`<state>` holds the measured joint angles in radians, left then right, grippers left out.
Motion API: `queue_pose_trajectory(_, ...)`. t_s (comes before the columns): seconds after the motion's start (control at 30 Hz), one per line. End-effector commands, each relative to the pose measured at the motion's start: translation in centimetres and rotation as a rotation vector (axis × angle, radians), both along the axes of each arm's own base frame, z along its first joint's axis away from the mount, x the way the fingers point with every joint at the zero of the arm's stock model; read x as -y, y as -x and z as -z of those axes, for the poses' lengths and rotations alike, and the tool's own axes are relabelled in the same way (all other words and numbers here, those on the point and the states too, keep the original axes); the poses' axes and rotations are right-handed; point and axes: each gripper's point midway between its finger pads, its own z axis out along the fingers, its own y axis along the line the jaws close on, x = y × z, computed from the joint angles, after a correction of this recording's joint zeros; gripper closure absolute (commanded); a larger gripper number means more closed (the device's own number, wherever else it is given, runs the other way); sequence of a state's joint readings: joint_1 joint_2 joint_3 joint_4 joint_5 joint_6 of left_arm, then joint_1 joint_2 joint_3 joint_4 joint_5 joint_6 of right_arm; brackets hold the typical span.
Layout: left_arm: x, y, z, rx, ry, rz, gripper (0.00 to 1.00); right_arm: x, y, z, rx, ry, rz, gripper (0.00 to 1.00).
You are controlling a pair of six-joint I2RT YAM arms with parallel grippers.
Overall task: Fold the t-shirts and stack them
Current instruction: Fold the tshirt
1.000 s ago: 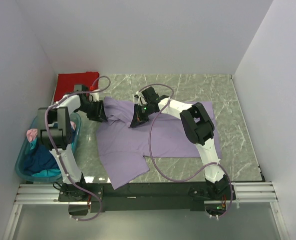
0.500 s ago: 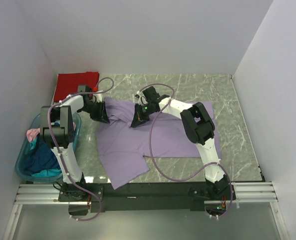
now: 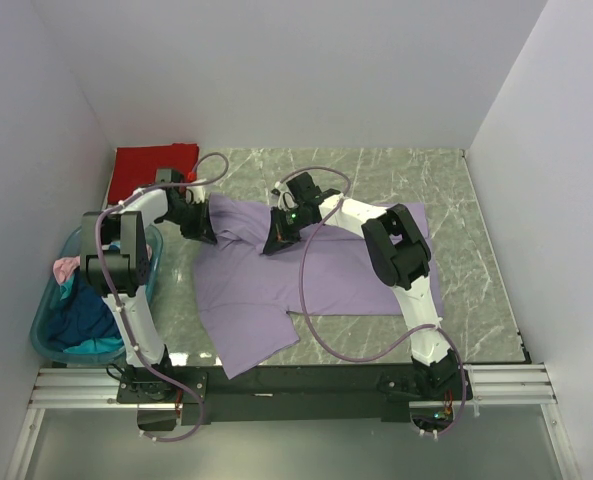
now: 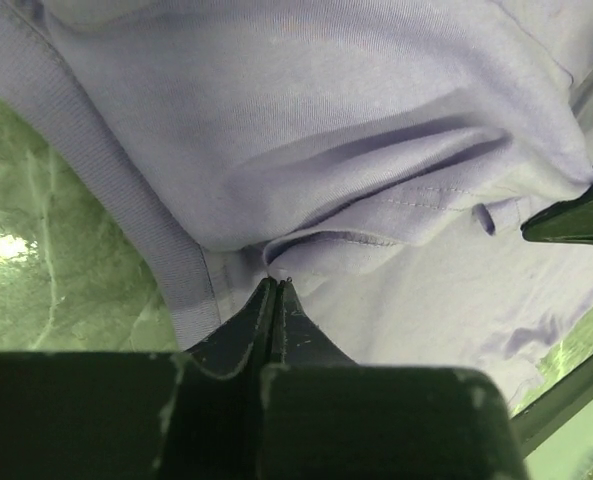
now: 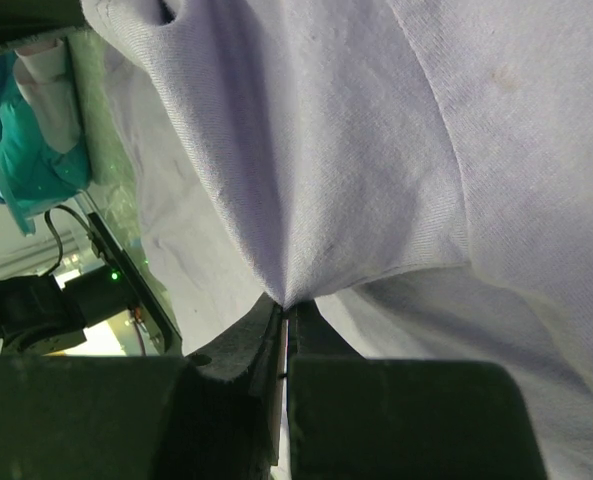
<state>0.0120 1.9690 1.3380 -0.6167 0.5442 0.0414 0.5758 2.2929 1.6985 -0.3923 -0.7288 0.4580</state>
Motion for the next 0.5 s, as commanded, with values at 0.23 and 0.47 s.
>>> queue_pose_trajectory(0.23, -0.8, 1.3, -7.5, 0.193, -0.068, 0.132, 0.99, 1.1, 0.6, -2.8, 0.049, -0.004, -0.056, 1.0)
queue_pose_trajectory(0.47, -1.1, 3.2, -6.4, 0.166, -0.093, 0.173, 1.0, 1.8, 0.7, -2.6, 0.049, 0.012, -0.075, 1.0)
